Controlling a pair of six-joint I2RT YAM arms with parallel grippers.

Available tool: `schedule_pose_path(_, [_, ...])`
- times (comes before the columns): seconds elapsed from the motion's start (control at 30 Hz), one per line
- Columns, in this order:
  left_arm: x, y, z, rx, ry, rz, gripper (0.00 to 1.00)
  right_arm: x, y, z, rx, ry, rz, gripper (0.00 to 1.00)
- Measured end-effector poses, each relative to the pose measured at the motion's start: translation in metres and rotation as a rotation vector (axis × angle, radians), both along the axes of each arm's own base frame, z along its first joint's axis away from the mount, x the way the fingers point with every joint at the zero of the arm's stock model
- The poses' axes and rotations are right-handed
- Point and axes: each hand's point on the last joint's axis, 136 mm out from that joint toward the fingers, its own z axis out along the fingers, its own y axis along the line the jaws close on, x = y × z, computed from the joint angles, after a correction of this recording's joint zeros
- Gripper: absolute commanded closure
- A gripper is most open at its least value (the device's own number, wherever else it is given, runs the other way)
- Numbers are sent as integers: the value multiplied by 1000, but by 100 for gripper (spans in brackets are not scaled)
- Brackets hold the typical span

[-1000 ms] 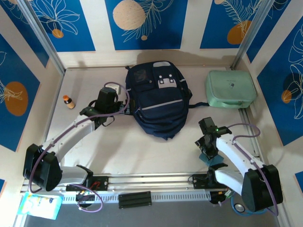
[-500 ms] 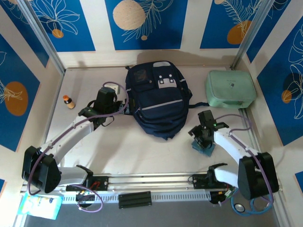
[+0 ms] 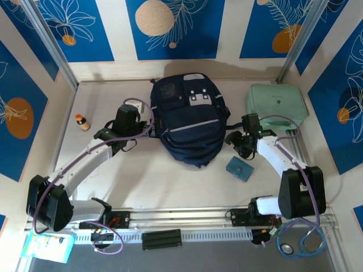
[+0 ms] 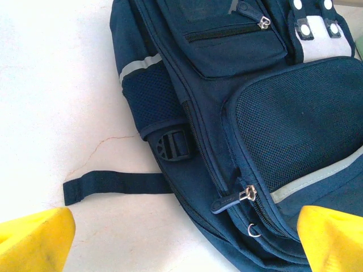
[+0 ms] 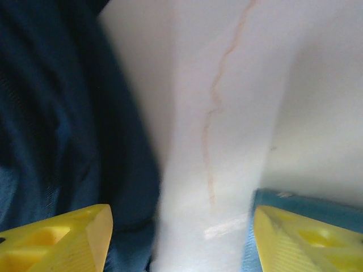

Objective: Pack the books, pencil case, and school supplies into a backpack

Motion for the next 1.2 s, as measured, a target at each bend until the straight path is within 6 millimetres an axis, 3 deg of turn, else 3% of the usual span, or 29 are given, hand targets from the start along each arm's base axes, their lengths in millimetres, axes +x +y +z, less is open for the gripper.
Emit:
schedule_pose_path(0.13, [-1, -2, -2, -6, 8, -11, 0, -8, -32, -18, -23, 84, -49, 27])
schedule_pose_path(0.23, [-1, -4, -4, -9, 16, -18, 0, -15, -45, -22, -32, 106, -62, 25])
schedule_pose_path(0.37, [-1, -6, -5, -14, 21, -26, 0, -26, -51, -31, -34, 141, -63, 23])
schedule_pose_path(0.53, [-2, -8, -6, -20, 27, -37, 0, -50, -45, -45, -7, 213, -46, 22])
schedule_pose_path(0.7, [-4, -11, -6, -35, 35, -52, 0, -67, -29, -45, 36, 231, -36, 22])
schedule_pose_path(0.93, [-8, -27, -13, -105, 87, -93, 0, -99, 21, -42, 126, 274, 14, 25])
schedule_pose_path(1.07, [-13, -44, -21, -145, 136, -131, 0, -109, 42, -43, 157, 310, 33, 29])
schedule_pose_path(1.2, [-24, -74, -28, -176, 175, -198, 1, -110, 53, -44, 169, 315, 44, 39])
